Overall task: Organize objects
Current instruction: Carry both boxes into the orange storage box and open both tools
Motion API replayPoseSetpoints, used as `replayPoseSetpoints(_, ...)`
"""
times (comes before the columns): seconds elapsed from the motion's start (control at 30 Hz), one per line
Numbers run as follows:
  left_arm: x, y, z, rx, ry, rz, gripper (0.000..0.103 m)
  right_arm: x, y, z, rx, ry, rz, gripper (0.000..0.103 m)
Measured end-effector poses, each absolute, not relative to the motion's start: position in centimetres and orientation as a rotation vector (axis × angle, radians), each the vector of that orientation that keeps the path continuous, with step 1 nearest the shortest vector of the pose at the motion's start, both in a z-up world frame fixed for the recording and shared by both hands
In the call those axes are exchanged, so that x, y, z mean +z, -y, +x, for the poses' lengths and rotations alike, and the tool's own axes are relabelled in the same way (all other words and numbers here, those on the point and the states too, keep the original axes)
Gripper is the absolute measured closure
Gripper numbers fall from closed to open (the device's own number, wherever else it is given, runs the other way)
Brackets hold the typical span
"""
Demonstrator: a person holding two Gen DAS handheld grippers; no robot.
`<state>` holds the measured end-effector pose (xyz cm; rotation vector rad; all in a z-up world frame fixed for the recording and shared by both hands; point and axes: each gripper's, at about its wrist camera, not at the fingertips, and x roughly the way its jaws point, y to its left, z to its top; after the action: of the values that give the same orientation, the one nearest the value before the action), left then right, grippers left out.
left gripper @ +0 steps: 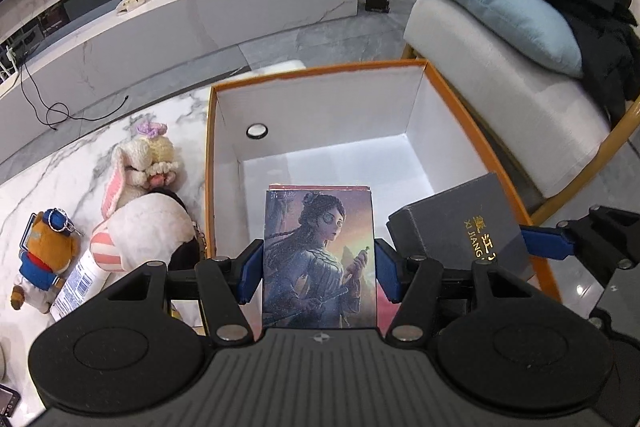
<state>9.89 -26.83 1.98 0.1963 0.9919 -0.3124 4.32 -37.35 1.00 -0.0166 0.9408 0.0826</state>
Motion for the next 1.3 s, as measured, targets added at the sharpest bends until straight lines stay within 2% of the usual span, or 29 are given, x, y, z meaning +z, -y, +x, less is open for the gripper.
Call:
replayPoseSetpoints(0.3, 0.0, 27.4, 10.8, -0.296, -1.026, 0.259, 0.037, -0.8, 36.3, 5.7, 0.042, -0.982, -0.14, 0.025)
replayPoseSetpoints(0.83, -1.5, 27.6, 12.4, -0.275, -1.042, 0.286, 0.034, -2.5, 35.7, 8.1, 0.035, -1.042, -0.142, 0.025)
replayPoseSetpoints(1.3, -0.4, 26.9, 12.2, -0.317, -1.035, 0.202, 0.023, -1.6, 36.4, 8.1, 0.005, -1.017, -0.113, 0.022)
